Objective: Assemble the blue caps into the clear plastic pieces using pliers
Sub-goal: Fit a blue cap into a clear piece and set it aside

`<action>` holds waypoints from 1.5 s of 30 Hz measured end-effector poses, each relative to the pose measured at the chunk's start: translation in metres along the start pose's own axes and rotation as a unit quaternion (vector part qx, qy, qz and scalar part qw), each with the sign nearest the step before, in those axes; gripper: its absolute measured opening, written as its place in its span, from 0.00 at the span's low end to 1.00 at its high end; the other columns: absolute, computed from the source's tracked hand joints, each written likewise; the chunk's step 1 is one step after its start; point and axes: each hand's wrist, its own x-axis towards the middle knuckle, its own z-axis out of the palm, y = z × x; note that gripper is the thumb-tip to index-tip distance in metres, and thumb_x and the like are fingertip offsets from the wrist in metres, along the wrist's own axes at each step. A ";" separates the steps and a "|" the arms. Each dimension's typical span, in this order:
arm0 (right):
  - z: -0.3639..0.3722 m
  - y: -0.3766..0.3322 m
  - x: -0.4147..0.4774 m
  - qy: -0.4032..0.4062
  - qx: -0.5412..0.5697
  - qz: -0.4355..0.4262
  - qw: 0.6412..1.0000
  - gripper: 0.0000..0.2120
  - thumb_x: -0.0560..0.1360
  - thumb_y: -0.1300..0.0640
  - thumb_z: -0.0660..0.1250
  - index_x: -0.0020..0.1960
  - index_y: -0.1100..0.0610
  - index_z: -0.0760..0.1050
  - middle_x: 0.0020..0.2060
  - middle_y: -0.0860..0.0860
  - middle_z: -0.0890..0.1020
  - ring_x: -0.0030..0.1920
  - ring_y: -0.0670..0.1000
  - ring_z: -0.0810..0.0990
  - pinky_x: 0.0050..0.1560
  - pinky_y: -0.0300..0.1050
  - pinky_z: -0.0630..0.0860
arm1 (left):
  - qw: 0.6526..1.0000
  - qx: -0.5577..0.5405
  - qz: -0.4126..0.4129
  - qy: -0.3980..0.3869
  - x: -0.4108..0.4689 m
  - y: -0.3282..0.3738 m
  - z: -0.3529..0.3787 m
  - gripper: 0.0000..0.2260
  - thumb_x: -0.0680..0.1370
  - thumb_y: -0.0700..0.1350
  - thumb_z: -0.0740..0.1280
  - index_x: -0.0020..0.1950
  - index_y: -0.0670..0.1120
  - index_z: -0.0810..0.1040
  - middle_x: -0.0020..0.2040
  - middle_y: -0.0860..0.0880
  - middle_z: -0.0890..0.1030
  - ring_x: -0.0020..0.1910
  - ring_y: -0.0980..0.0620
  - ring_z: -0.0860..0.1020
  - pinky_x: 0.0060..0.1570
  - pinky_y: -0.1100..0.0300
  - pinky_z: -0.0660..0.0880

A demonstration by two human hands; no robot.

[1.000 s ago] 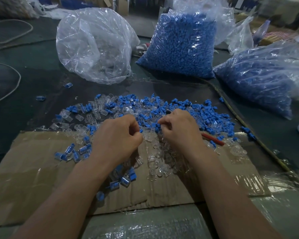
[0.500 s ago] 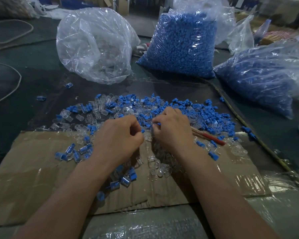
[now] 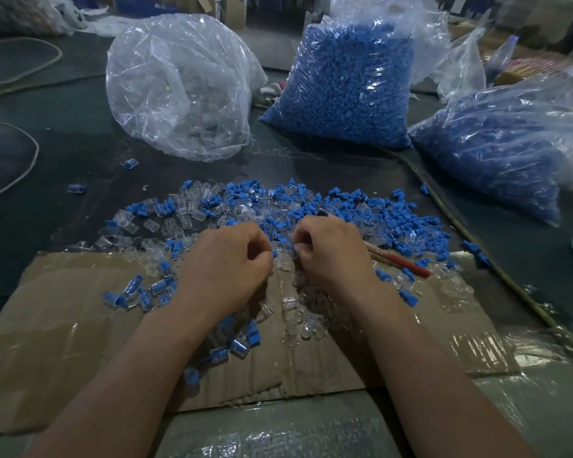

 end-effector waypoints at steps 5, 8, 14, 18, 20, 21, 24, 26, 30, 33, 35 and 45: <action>-0.003 0.002 -0.004 0.004 0.032 0.004 0.999 0.07 0.75 0.60 0.62 0.40 0.50 0.68 0.36 0.43 0.71 0.44 0.47 0.69 0.50 0.44 0.63 | 0.995 0.048 0.023 -0.082 -0.001 0.001 0.000 0.02 0.73 0.44 0.68 0.42 0.51 0.80 0.33 0.61 0.74 0.38 0.57 0.77 0.43 0.55 0.78; -0.004 0.002 -0.005 0.007 0.043 0.003 0.999 0.07 0.74 0.60 0.63 0.40 0.50 0.68 0.34 0.42 0.68 0.44 0.47 0.69 0.52 0.46 0.66 | 0.991 0.074 0.038 -0.106 0.000 0.000 0.001 0.02 0.73 0.46 0.69 0.43 0.52 0.80 0.32 0.63 0.72 0.35 0.64 0.74 0.39 0.65 0.74; -0.006 0.001 -0.007 0.010 0.054 -0.007 0.998 0.08 0.74 0.60 0.63 0.40 0.50 0.68 0.32 0.39 0.65 0.43 0.47 0.69 0.53 0.47 0.69 | 0.985 0.087 0.043 -0.143 -0.001 -0.001 0.002 0.05 0.71 0.53 0.71 0.43 0.53 0.79 0.37 0.59 0.78 0.38 0.61 0.76 0.41 0.62 0.75; -0.009 0.001 -0.008 0.006 0.062 -0.004 0.998 0.09 0.74 0.60 0.64 0.39 0.49 0.67 0.33 0.39 0.68 0.43 0.45 0.71 0.56 0.50 0.71 | 0.998 0.027 0.035 -0.039 0.001 -0.002 0.002 0.05 0.73 0.45 0.69 0.47 0.48 0.81 0.39 0.57 0.76 0.38 0.60 0.74 0.40 0.68 0.70; -0.011 0.001 -0.009 0.015 0.073 -0.004 0.997 0.09 0.74 0.60 0.65 0.39 0.49 0.68 0.33 0.38 0.68 0.41 0.44 0.71 0.56 0.51 0.72 | 0.999 0.040 0.008 0.022 0.004 -0.007 0.000 0.08 0.72 0.41 0.70 0.51 0.47 0.81 0.46 0.52 0.79 0.44 0.57 0.74 0.44 0.63 0.70; -0.012 0.002 -0.009 0.021 0.080 -0.004 0.997 0.09 0.74 0.60 0.65 0.39 0.49 0.68 0.33 0.38 0.68 0.41 0.44 0.72 0.55 0.51 0.72 | 0.998 0.060 -0.006 0.027 0.005 -0.011 -0.001 0.10 0.72 0.41 0.70 0.52 0.47 0.80 0.50 0.50 0.79 0.48 0.55 0.74 0.49 0.60 0.70; -0.014 0.003 -0.011 0.025 0.092 -0.006 0.995 0.08 0.74 0.60 0.65 0.40 0.50 0.70 0.33 0.39 0.69 0.41 0.44 0.73 0.54 0.51 0.73 | 0.990 0.135 -0.031 -0.010 0.007 -0.016 0.000 0.17 0.73 0.48 0.69 0.61 0.50 0.76 0.61 0.49 0.76 0.60 0.50 0.72 0.60 0.53 0.67; -0.015 0.003 -0.011 0.021 0.089 -0.008 0.996 0.07 0.74 0.60 0.65 0.40 0.50 0.70 0.33 0.39 0.69 0.41 0.44 0.72 0.54 0.51 0.73 | 0.983 0.176 -0.024 -0.038 0.007 -0.017 0.003 0.22 0.74 0.53 0.67 0.67 0.53 0.71 0.64 0.50 0.73 0.63 0.50 0.70 0.62 0.53 0.65; -0.015 0.003 -0.011 0.032 0.092 -0.014 0.995 0.06 0.74 0.60 0.66 0.41 0.51 0.71 0.35 0.41 0.72 0.41 0.44 0.73 0.54 0.50 0.73 | 0.966 0.239 0.018 -0.094 0.008 -0.018 0.008 0.24 0.76 0.58 0.60 0.72 0.58 0.61 0.69 0.54 0.67 0.67 0.52 0.64 0.66 0.51 0.59; -0.015 0.002 -0.012 0.036 0.095 -0.022 0.995 0.06 0.74 0.61 0.66 0.41 0.51 0.71 0.35 0.42 0.72 0.40 0.44 0.72 0.54 0.49 0.72 | 0.971 0.222 0.027 -0.088 0.010 -0.019 0.009 0.17 0.77 0.55 0.61 0.65 0.57 0.71 0.64 0.55 0.72 0.63 0.53 0.67 0.64 0.52 0.60; -0.015 0.002 -0.012 0.033 0.099 -0.023 0.994 0.07 0.74 0.60 0.66 0.41 0.51 0.70 0.33 0.40 0.70 0.39 0.44 0.71 0.54 0.48 0.72 | 0.978 0.196 0.033 -0.065 0.010 -0.019 0.008 0.11 0.76 0.53 0.64 0.56 0.54 0.78 0.55 0.54 0.78 0.55 0.54 0.71 0.61 0.54 0.64; -0.023 -0.006 -0.017 0.059 0.317 -0.016 0.947 0.13 0.72 0.61 0.68 0.37 0.45 0.70 0.34 0.42 0.76 0.37 0.40 0.76 0.38 0.29 0.73 | 0.988 -0.136 -0.018 0.065 0.005 -0.007 -0.004 0.09 0.71 0.40 0.71 0.37 0.54 0.77 0.34 0.57 0.79 0.32 0.65 0.77 0.30 0.74 0.72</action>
